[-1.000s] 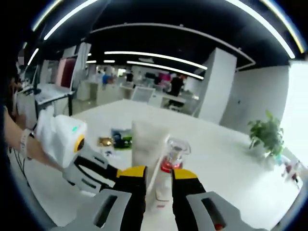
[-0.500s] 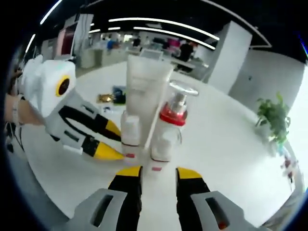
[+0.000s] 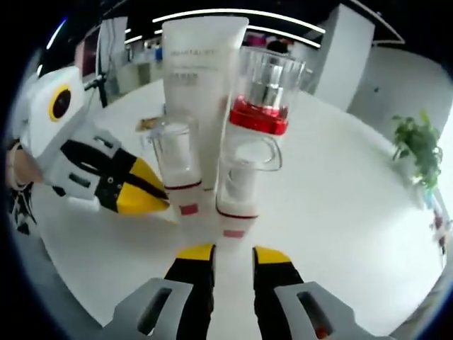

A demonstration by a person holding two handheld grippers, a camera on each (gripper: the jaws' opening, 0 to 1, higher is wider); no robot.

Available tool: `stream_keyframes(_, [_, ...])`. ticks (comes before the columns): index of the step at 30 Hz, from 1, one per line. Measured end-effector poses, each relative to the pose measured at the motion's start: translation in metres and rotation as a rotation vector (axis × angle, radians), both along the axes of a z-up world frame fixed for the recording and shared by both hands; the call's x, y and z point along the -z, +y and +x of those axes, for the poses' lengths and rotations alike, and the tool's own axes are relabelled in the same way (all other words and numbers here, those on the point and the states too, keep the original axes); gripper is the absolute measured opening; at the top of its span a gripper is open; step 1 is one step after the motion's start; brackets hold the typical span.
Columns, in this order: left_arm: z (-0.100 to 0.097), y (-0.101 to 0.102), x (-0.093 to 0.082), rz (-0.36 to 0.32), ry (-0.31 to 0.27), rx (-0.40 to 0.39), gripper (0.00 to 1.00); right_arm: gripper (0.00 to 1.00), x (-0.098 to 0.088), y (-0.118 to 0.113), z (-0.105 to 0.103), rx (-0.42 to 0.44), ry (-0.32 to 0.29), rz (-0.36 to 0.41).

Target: Arrange the skincare products in the storage area until every visible bottle or jar stands upright without overlapping.

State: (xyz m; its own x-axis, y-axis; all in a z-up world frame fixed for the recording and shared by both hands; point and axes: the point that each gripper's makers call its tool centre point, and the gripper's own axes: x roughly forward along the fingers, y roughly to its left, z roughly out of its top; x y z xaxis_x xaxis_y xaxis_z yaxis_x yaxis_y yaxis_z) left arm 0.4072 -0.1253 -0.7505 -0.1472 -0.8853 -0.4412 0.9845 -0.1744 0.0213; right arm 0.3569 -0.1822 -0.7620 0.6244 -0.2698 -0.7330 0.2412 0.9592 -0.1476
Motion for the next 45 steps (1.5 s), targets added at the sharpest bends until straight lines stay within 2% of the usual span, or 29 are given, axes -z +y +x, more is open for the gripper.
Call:
stream_keyframes(3, [-0.006,0.004,0.002,0.010,0.047,-0.004,0.00,0.12,0.004,-0.005,0.002,-0.006,0.016,-0.020])
stream_keyframes(5, [-0.021,0.005,0.002,0.011,0.107,0.042,0.00,0.12,0.006,-0.005,0.002,-0.005,0.021,-0.008])
stream_keyframes(7, [-0.033,0.003,-0.003,-0.019,0.105,0.111,0.00,0.11,0.005,-0.004,0.002,-0.005,0.019,-0.008])
stream_keyframes(8, [-0.036,0.002,-0.002,-0.018,0.082,0.125,0.01,0.11,0.005,-0.005,0.003,-0.008,0.017,-0.012])
stream_keyframes(9, [-0.038,0.000,-0.001,-0.021,0.065,0.135,0.03,0.11,0.005,-0.005,0.004,-0.008,0.015,-0.013])
stream_keyframes(13, [-0.044,-0.012,0.002,-0.022,0.076,0.120,0.05,0.11,0.005,-0.004,0.003,-0.012,0.018,-0.013])
stream_keyframes(17, [-0.042,-0.015,0.005,-0.020,0.068,0.113,0.05,0.11,0.004,-0.004,0.004,-0.010,0.009,-0.013])
stream_keyframes(24, [-0.025,-0.010,0.006,-0.009,0.059,0.071,0.04,0.09,0.005,-0.001,0.007,-0.033,0.011,-0.021])
stream_keyframes(31, [-0.020,-0.007,0.007,-0.003,0.052,0.051,0.04,0.08,0.004,0.001,0.010,-0.052,0.000,-0.027])
stream_keyframes(37, [-0.014,-0.003,0.012,0.018,0.040,0.035,0.03,0.03,0.004,0.001,0.011,-0.067,0.000,-0.038])
stream_keyframes(45, [-0.007,-0.004,0.009,0.006,0.031,0.016,0.04,0.02,0.004,0.000,0.011,-0.072,0.004,-0.043])
